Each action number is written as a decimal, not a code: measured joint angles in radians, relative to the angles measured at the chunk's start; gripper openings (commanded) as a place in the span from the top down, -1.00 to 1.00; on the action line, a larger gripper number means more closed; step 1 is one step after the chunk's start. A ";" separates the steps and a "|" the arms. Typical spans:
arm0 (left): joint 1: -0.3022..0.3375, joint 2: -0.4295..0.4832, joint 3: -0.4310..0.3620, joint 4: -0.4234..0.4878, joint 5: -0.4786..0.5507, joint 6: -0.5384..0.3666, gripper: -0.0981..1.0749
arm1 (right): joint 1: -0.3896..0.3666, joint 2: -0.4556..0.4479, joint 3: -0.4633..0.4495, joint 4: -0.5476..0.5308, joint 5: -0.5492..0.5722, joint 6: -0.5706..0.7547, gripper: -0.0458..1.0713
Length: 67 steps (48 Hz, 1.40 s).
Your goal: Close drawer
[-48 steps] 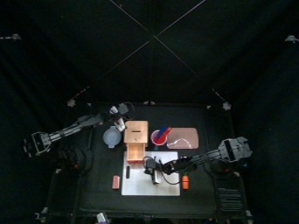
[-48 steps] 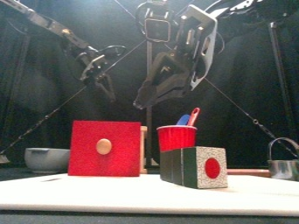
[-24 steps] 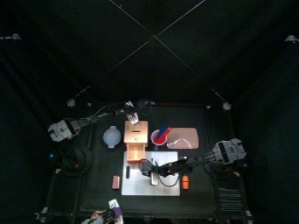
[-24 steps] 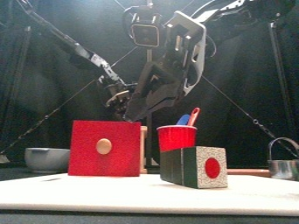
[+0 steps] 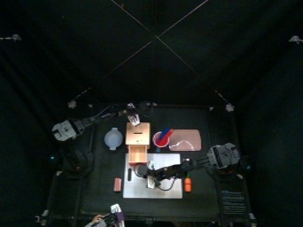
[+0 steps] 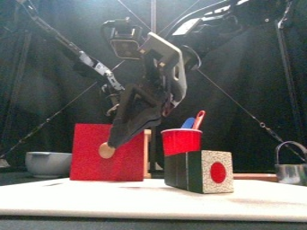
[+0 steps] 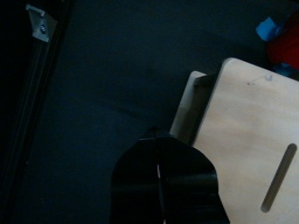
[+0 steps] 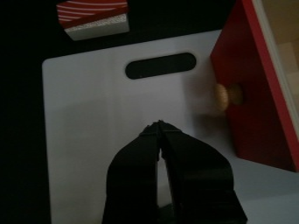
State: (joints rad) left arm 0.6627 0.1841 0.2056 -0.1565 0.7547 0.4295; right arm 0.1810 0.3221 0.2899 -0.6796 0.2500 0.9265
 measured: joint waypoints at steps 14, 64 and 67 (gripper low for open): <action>-0.002 -0.002 0.012 -0.006 -0.011 0.000 0.73 | -0.038 0.031 -0.049 -0.009 0.066 -0.003 0.52; -0.003 0.000 0.043 -0.005 -0.051 0.002 0.73 | -0.166 0.051 -0.117 -0.101 0.173 -0.021 0.52; -0.003 -0.002 0.043 -0.006 -0.051 0.002 0.73 | -0.178 0.052 -0.120 -0.110 0.172 -0.021 0.52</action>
State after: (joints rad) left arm 0.6596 0.1825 0.2485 -0.1626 0.7041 0.4310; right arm 0.0031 0.3743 0.1703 -0.7900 0.4218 0.9050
